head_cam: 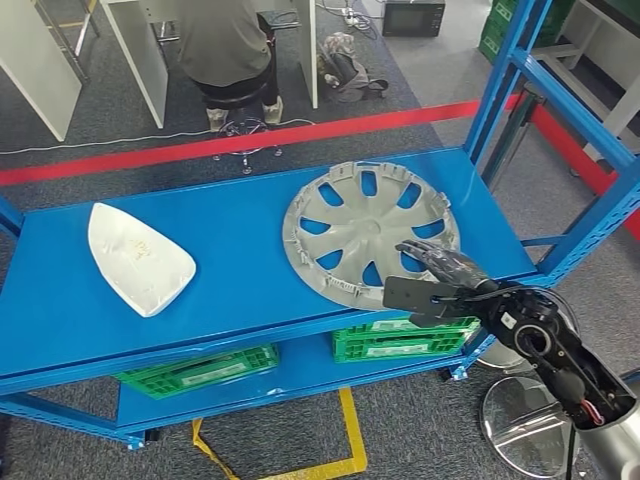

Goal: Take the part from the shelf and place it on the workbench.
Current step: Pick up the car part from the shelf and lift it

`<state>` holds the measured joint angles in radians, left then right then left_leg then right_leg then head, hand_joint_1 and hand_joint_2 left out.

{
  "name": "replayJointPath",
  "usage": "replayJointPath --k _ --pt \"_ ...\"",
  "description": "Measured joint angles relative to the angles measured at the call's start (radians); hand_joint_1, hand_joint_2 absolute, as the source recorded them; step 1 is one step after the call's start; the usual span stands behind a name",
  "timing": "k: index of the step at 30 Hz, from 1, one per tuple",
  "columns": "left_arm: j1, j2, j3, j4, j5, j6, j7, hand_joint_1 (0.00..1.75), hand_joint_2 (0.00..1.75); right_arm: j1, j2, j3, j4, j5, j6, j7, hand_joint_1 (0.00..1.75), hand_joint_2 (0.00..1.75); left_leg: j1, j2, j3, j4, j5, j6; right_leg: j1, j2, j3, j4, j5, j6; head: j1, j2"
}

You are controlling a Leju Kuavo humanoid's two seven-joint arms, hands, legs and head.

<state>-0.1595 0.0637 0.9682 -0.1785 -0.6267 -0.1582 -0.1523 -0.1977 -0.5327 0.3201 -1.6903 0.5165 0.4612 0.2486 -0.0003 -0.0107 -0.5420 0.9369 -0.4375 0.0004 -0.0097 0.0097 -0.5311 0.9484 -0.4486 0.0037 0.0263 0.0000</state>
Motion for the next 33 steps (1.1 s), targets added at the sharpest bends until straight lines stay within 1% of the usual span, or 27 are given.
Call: replayJointPath --k 3,7,15,21,26,33 --pt "-0.002 0.000 0.000 0.000 -0.002 -0.001 0.001 0.00 0.00 -0.024 -0.010 0.009 0.034 0.009 0.009 -0.021 0.00 1.75 0.000 0.000 0.000 0.000 0.000 0.000 0.000 0.000 0.000 0.000 0.000 0.000 0.000 0.000" --pt "-0.003 0.000 0.000 0.000 -0.002 -0.002 0.001 0.00 0.00 -0.039 -0.016 0.015 0.063 0.010 0.010 -0.025 0.00 1.75 0.000 0.000 0.000 0.000 0.000 0.000 0.000 0.000 0.000 0.000 0.000 0.000 0.000 0.000" --pt "-0.005 0.000 0.000 0.000 -0.006 -0.003 0.001 0.00 0.00 -0.055 -0.019 0.022 0.102 0.006 0.011 -0.028 0.00 1.75 0.000 0.000 0.000 0.000 0.000 0.000 0.000 0.000 0.000 0.000 0.000 0.000 0.000 0.000" --pt "-0.008 0.000 0.000 0.000 -0.022 -0.004 0.004 0.00 0.00 -0.074 -0.019 0.044 0.122 0.022 0.020 -0.047 0.00 1.75 0.000 0.000 0.000 0.000 0.000 0.000 0.000 0.000 0.000 0.000 0.000 0.000 0.000 0.000" --pt "-0.015 0.002 0.000 0.000 -0.033 -0.004 0.005 0.00 0.00 -0.095 -0.024 0.073 0.140 0.058 0.020 -0.097 0.00 1.75 0.000 0.000 0.000 0.000 0.000 0.000 0.000 0.000 0.000 0.000 0.000 0.000 0.000 0.000" --pt "-0.026 0.005 0.000 0.000 -0.041 -0.004 0.009 0.00 0.00 -0.178 -0.028 0.121 0.169 0.106 0.046 -0.174 0.00 1.75 0.000 0.000 0.000 0.000 0.000 0.000 0.000 0.000 0.000 0.000 0.000 0.000 0.000 0.000"
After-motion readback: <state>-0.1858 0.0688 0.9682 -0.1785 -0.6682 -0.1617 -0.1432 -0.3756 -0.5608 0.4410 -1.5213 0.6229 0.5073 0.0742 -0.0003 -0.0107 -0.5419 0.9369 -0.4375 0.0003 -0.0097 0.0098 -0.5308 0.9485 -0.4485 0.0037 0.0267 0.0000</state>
